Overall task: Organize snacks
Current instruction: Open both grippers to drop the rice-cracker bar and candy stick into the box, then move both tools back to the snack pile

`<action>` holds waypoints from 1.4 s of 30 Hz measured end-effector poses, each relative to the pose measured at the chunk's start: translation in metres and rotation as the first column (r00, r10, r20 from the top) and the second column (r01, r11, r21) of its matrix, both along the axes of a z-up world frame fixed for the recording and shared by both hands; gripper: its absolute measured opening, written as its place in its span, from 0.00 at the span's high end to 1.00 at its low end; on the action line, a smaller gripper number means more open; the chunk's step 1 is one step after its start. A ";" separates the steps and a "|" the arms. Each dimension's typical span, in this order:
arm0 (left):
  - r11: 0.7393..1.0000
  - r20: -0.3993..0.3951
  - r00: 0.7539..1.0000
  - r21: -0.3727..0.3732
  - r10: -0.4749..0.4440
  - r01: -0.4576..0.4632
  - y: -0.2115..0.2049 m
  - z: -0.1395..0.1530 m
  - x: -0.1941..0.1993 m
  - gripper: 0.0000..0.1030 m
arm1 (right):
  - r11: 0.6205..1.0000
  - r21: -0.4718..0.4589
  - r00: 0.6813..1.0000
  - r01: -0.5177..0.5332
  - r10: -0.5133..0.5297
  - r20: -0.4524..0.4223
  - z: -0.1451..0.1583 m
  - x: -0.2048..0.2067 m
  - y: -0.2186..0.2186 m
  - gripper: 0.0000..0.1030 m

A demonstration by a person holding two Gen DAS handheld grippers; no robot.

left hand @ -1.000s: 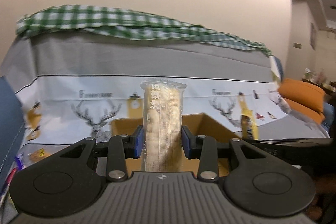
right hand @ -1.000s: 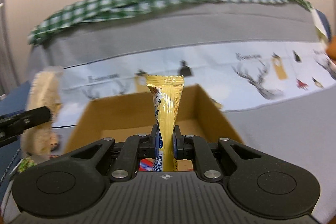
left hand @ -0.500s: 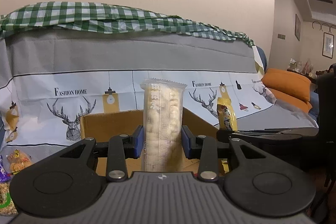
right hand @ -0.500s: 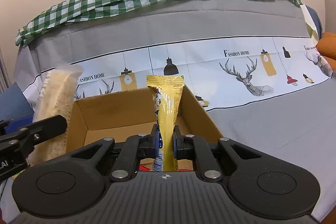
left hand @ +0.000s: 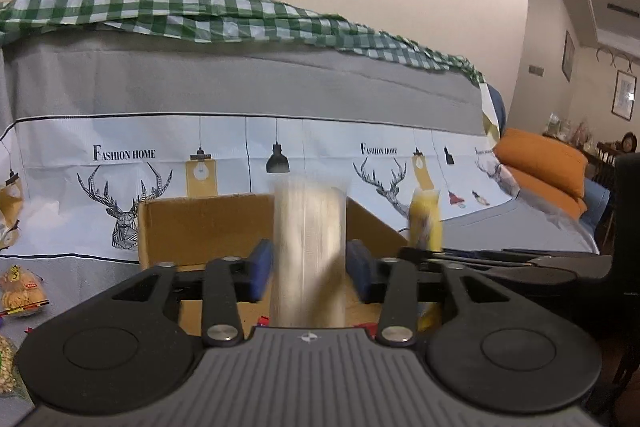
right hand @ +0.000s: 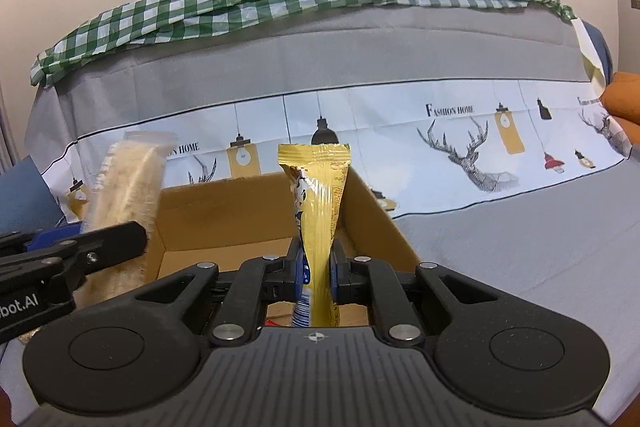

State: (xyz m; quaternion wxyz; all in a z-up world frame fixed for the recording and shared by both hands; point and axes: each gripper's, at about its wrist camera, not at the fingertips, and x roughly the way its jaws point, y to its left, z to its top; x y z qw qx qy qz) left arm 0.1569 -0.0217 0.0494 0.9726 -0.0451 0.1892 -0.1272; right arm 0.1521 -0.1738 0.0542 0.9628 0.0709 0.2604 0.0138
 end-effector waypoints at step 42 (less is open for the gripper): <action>0.829 -0.305 0.784 0.346 0.541 -0.438 0.241 -0.034 -0.021 0.82 | 0.896 0.097 0.901 -0.433 0.425 0.089 0.020 -0.020 0.190 0.80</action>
